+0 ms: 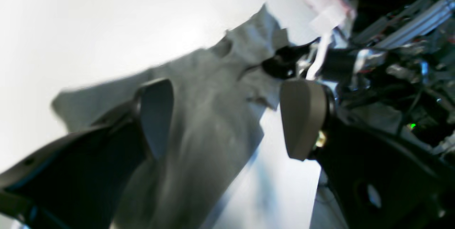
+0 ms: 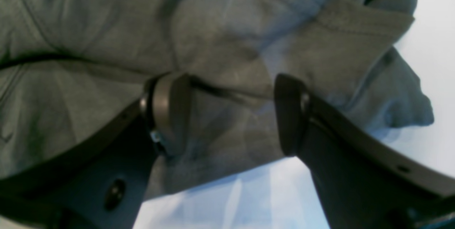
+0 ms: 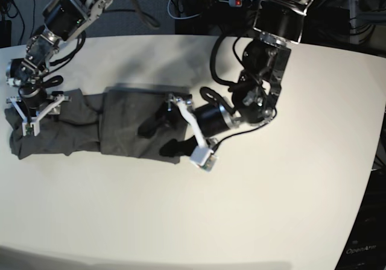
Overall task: Fold the T-shirt properly
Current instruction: 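Lower the folded end onto the strip and press it flat with the left gripper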
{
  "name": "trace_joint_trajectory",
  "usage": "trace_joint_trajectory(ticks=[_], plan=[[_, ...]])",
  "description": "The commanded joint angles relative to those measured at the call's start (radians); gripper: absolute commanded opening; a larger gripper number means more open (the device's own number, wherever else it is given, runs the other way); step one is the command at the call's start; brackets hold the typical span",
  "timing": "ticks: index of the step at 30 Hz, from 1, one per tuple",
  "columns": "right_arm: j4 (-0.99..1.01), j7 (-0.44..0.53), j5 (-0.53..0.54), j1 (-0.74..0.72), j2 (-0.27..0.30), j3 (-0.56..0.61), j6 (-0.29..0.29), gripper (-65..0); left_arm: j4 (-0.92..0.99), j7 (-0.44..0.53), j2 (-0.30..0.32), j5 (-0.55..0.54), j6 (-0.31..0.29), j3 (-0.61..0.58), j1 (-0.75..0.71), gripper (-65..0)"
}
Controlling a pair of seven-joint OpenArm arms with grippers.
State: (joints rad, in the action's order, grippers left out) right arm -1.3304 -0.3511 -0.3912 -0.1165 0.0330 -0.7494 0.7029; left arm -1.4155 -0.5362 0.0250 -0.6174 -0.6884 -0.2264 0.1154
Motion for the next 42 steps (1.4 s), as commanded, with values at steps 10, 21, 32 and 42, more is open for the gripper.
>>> trace_joint_trajectory(ticks=[10, 21, 32, 42], plan=[[-0.018, 0.013, 0.005, -0.013, 0.014, -0.003, -0.005, -30.6, 0.15, 0.126, -0.003, -0.017, -0.01, -0.055, 0.105, -29.6], [-0.018, 0.013, 0.005, -0.012, 0.015, -0.005, -0.005, -30.6, 0.29, 0.167, -0.013, 0.103, -0.003, -0.083, 0.143, -60.0], [-0.018, 0.013, 0.005, -0.01, 0.015, 0.0, -0.005, -30.6, 0.626, 0.27, -0.013, 0.097, -0.001, -0.081, 0.228, -60.0], [-0.018, 0.013, 0.005, -0.01, 0.017, 0.0, -0.005, -30.6, 0.463, 0.261, 0.016, -0.019, -0.001, -0.083, 0.194, -60.1]])
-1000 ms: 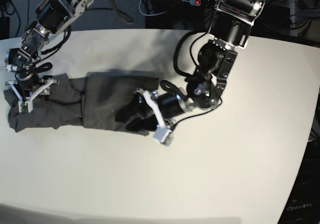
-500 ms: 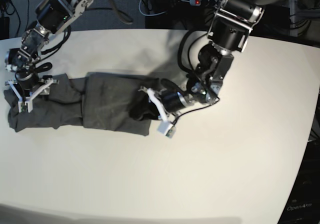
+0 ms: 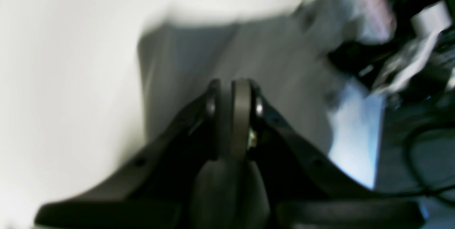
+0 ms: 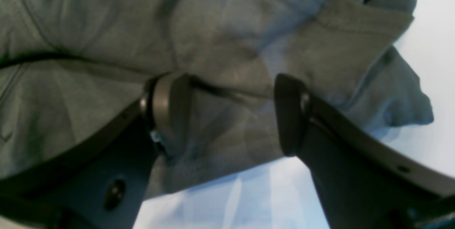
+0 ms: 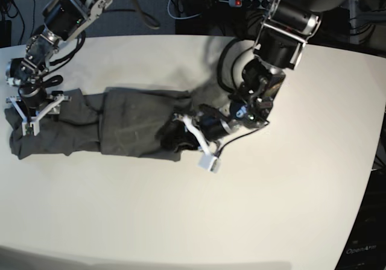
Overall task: Fold the T-shirt properly
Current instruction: 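Lower the folded end onto the strip and press it flat with the left gripper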
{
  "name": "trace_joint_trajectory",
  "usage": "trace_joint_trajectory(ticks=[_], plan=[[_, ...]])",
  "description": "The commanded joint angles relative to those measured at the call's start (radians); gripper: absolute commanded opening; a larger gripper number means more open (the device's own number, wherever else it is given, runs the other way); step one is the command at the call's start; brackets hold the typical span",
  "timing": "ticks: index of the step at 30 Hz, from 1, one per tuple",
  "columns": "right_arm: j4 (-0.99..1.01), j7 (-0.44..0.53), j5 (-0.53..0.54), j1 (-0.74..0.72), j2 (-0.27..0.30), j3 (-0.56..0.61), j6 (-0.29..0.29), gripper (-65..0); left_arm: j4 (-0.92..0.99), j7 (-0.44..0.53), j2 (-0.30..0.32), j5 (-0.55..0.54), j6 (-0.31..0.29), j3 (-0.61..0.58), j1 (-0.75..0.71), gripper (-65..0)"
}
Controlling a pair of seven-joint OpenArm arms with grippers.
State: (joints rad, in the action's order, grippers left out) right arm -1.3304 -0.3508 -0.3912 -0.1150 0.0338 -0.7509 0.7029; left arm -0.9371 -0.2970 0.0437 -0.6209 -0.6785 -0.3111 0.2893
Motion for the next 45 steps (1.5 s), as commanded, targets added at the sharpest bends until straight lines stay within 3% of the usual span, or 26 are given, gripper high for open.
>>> trace_joint_trajectory(ticks=[1, 7, 14, 20, 27, 30, 36, 39, 45], plan=[[-0.018, 0.012, 0.005, -0.012, 0.016, 0.001, -0.005, -30.6, -0.047, 0.022, 0.002, -0.02, -0.01, 0.002, 0.012, -60.1], [-0.018, 0.012, 0.005, -0.01, 0.018, 0.0, -0.005, -30.6, -0.082, 0.026, 0.005, -0.011, 0.115, -0.007, 0.02, -60.1], [-0.018, 0.012, 0.005, -0.01, 0.016, 0.003, -0.005, -30.6, 0.071, 0.029, -0.008, 0.062, 0.119, -0.003, 0.123, -60.1], [-0.018, 0.012, 0.005, -0.01, 0.012, 0.003, -0.005, -30.6, 0.301, 0.031, -0.061, 0.075, 0.119, -0.003, 0.212, -60.1], [-0.018, 0.012, 0.005, -0.01, 0.016, 0.003, -0.005, -30.6, 0.324, 0.023, -0.055, 0.065, 0.121, 0.002, 0.219, -60.1], [-0.018, 0.012, 0.005, -0.01, 0.016, 0.003, -0.005, -30.6, 0.243, 0.031, -0.052, 0.063, 0.121, 0.003, 0.202, -60.2], [-0.018, 0.012, 0.004, -0.001, 0.018, 0.004, -0.005, -30.6, -0.13, 0.02, -0.029, 0.065, 0.122, 0.003, 0.07, -60.2], [-0.018, 0.012, 0.004, -0.001, 0.018, 0.004, -0.005, -30.6, -0.248, -0.052, -0.035, 0.074, 0.122, 0.0, 0.012, -60.2], [-0.018, 0.012, 0.004, -0.002, 0.018, 0.004, -0.005, -30.6, -0.291, -0.077, -0.029, 0.075, 0.122, 0.0, -0.045, -60.2]])
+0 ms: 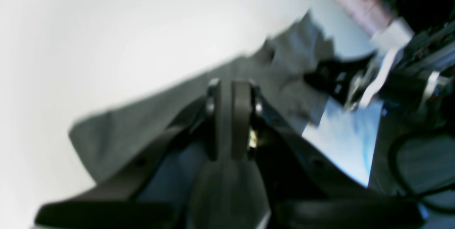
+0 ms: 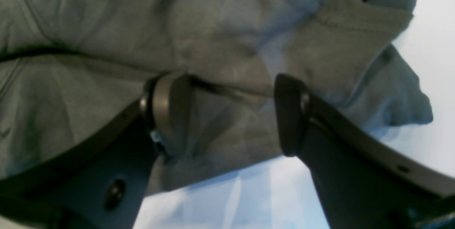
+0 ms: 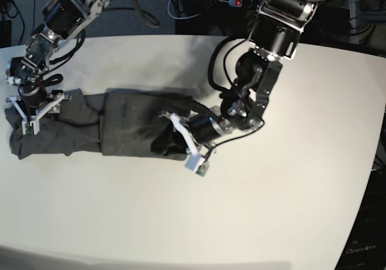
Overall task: Fold the T-shirt properly
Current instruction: 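Lower the folded end onto the strip and press it flat with the left gripper, then release the strip end with the right gripper and raise it away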
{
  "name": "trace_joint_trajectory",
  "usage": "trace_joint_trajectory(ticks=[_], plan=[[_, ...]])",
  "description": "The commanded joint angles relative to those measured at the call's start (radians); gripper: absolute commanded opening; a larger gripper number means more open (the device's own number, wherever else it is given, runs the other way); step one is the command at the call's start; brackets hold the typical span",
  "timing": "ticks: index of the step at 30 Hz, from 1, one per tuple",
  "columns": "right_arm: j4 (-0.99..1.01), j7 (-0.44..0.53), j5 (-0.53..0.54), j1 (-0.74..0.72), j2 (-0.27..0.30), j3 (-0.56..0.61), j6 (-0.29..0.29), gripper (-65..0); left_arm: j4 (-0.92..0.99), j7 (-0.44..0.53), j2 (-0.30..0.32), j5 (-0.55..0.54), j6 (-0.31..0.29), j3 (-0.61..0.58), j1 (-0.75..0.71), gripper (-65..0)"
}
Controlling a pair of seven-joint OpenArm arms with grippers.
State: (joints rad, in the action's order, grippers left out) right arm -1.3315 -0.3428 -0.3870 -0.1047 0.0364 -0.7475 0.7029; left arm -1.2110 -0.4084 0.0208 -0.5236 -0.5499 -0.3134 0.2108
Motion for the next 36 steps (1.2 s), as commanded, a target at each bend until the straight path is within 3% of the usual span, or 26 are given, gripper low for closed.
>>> trace_joint_trajectory(ticks=[1, 5, 8, 13, 22, 27, 31, 36], plan=[[-0.016, 0.004, 0.0, -0.013, 0.015, 0.001, -0.005, -30.6, -0.007, 0.035, -0.006, -0.02, -0.006, 0.003, 0.034, -60.2], [-0.016, 0.004, 0.0, -0.014, 0.015, 0.001, -0.005, -30.6, 0.086, 0.039, -0.006, 0.016, -0.006, 0.003, 0.039, -60.2], [-0.019, 0.004, 0.0, -0.017, 0.015, 0.001, -0.005, -30.6, 0.185, 0.105, -0.026, 0.092, -0.006, 0.004, 0.04, -60.2], [-0.019, 0.004, 0.0, -0.017, 0.013, 0.001, -0.005, -30.6, 0.31, 0.17, -0.051, 0.128, -0.006, 0.004, 0.04, -60.2], [-0.021, 0.004, 0.0, -0.011, 0.015, -0.002, -0.005, -30.6, 0.093, 0.173, -0.018, 0.125, -0.005, 0.006, -0.011, -60.3], [-0.056, 0.004, 0.0, -0.01, 0.021, -0.007, -0.005, -30.6, -0.039, 0.082, -0.022, 0.13, 0.087, -0.002, -0.026, -60.3], [-0.116, 0.004, 0.003, -0.008, 0.013, -0.008, -0.005, -30.6, -0.016, 0.084, -0.043, 0.135, 0.093, 0.0, -0.001, -60.3], [-0.161, 0.001, 0.003, -0.013, 0.013, -0.01, -0.005, -30.3, 0.17, 0.092, -0.057, 0.135, 0.093, -0.003, 0.082, -60.3]])
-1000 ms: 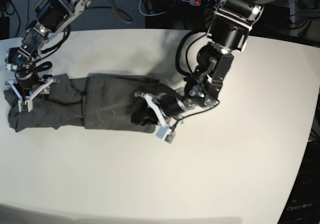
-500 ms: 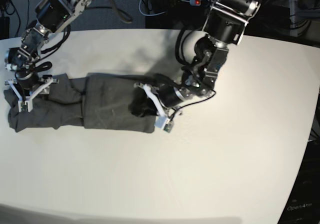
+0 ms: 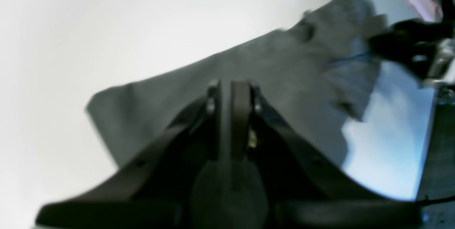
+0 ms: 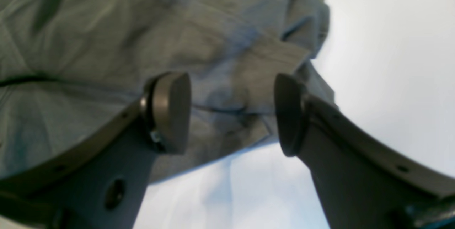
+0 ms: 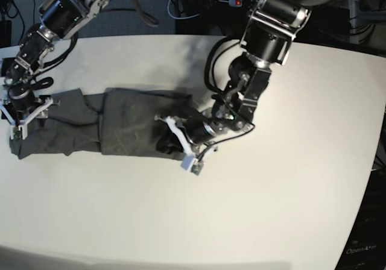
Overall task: Fold the T-shirt properly
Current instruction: 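Release the strip end with the right gripper and raise it away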
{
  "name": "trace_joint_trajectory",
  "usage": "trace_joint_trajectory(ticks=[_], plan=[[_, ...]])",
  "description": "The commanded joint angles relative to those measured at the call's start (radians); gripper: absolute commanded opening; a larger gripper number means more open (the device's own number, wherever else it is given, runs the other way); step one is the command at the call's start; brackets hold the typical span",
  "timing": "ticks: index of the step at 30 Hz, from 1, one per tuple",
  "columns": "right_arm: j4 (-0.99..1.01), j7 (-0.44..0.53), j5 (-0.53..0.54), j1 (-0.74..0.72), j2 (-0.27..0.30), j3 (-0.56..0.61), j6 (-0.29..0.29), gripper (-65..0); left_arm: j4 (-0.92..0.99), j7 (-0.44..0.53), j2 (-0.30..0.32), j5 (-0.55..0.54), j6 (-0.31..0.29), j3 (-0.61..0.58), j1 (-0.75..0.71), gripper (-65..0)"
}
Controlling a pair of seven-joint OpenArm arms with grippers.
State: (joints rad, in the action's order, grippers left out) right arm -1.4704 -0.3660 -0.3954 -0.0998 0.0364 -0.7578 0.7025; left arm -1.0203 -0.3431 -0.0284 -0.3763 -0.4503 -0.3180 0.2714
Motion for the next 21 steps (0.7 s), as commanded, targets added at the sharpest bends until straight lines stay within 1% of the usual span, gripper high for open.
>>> trace_joint_trajectory(ticks=[1, 4, 6, 7, 9, 11, 14, 18, 21], plan=[[-0.025, 0.023, 0.011, -0.021, 0.012, -0.001, -0.004, -30.3, 0.018, 0.046, -0.017, -0.013, -0.006, 0.001, 0.032, -60.3], [-0.026, 0.022, 0.011, -0.028, 0.012, -0.025, -0.004, -30.2, 0.102, 0.117, -0.015, -0.011, -0.005, 0.0, 0.041, -60.3], [-0.029, 0.015, 0.011, -0.059, 0.012, -0.075, -0.004, -30.2, 0.146, 0.143, -0.008, -0.011, -0.005, 0.0, 0.042, -60.3], [-0.029, -0.005, 0.011, -0.074, 0.012, -0.107, -0.004, -30.2, 0.163, 0.152, 0.005, -0.011, -0.005, 0.0, 0.042, -60.3], [-0.029, -0.074, 0.013, -0.127, 0.023, -0.173, -0.004, -30.2, 0.182, 0.169, 0.02, -0.011, -0.005, 0.0, 0.042, -60.3], [-0.029, -0.136, 0.014, -0.165, 0.05, -0.223, -0.004, -30.0, 0.185, 0.177, 0.038, -0.011, -0.005, 0.0, 0.039, -60.3], [-0.025, -0.248, 0.014, -0.205, 0.092, -0.253, -0.004, -30.0, 0.185, 0.175, 0.072, -0.013, -0.005, 0.004, 0.038, -60.3], [-0.025, -0.4, 0.014, -0.246, 0.107, -0.294, -0.004, -30.0, 0.177, 0.175, 0.098, -0.017, -0.005, 0.006, 0.032, -60.3], [-0.017, -0.519, 0.014, -0.282, 0.112, -0.319, -0.004, -30.0, 0.177, 0.177, 0.1, -0.014, -0.005, 0.006, 0.022, -60.3]])
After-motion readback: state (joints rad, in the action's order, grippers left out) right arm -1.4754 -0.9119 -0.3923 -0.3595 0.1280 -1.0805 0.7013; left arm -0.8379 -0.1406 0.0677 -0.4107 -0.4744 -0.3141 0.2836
